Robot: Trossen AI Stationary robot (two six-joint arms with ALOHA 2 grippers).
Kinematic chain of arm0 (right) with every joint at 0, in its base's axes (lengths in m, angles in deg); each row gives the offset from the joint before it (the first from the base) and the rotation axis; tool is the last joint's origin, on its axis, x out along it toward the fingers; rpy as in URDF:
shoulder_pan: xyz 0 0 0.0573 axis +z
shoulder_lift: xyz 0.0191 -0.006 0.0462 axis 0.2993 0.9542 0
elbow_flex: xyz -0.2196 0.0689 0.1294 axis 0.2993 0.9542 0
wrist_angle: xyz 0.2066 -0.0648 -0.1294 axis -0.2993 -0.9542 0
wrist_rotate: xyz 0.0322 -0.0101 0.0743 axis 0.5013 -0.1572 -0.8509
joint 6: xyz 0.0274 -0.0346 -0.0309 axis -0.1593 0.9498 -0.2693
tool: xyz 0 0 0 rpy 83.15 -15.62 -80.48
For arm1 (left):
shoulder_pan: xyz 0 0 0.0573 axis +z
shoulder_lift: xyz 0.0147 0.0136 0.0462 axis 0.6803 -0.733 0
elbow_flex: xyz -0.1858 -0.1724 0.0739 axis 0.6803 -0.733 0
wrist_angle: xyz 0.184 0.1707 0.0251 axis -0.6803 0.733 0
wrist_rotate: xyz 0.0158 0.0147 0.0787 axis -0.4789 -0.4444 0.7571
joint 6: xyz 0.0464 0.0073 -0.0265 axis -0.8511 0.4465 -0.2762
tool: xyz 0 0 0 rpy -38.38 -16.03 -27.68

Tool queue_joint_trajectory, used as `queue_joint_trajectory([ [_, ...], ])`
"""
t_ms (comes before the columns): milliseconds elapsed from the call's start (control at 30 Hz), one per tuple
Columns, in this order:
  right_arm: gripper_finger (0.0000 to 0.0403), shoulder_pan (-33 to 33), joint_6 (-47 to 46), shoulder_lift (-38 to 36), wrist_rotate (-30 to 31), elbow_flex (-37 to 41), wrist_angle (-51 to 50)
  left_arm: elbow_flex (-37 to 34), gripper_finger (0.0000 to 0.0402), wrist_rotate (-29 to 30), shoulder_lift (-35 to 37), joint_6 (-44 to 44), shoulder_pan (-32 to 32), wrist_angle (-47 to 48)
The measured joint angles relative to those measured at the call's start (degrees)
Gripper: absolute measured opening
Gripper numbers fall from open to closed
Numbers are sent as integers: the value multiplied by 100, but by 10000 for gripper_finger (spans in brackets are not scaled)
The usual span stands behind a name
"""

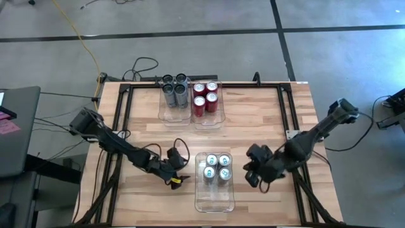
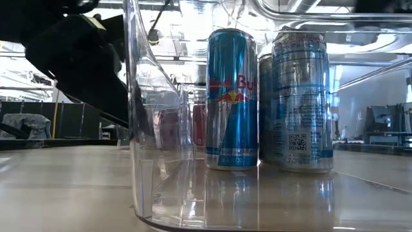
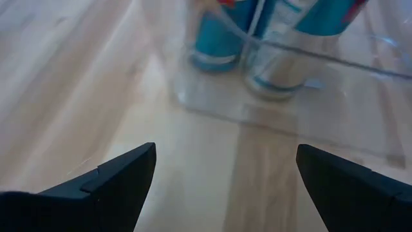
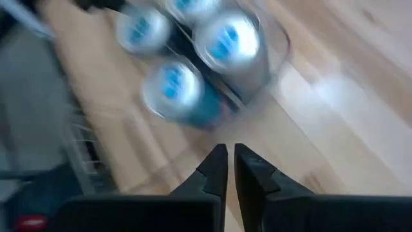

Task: Sort soda cans
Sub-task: Move the bottom transparent bin to the top right of the table

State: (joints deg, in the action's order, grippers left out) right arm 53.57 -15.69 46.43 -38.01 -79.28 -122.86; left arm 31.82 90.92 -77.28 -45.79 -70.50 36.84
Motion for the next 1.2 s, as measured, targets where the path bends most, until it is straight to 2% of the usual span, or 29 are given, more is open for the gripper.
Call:
queue_joint_trajectory([
  [233, 23, 514, -366, 809, -5, 2, 601, 525, 371, -170, -859, -415, 0, -469],
  [533, 40, 1048, -1456, 1255, -17, 4, 285, 1197, 371, -188, -1504, -468, 113, -467],
  [633, 41, 1265, -1433, 1214, 87, 4, 416, 1341, 371, -245, -1618, -490, 248, -428],
  [833, 41, 1672, -972, 952, 706, 2, 577, 1394, 371, -345, -1630, -529, 634, -475],
  [1000, 40, 1834, -845, 914, 741, 2, 404, 1403, 371, -421, -1625, -575, 992, -618],
  [1200, 12, 2304, -422, 1118, 719, 1, 1122, 1403, 371, -571, -1624, -719, 1176, -575],
])
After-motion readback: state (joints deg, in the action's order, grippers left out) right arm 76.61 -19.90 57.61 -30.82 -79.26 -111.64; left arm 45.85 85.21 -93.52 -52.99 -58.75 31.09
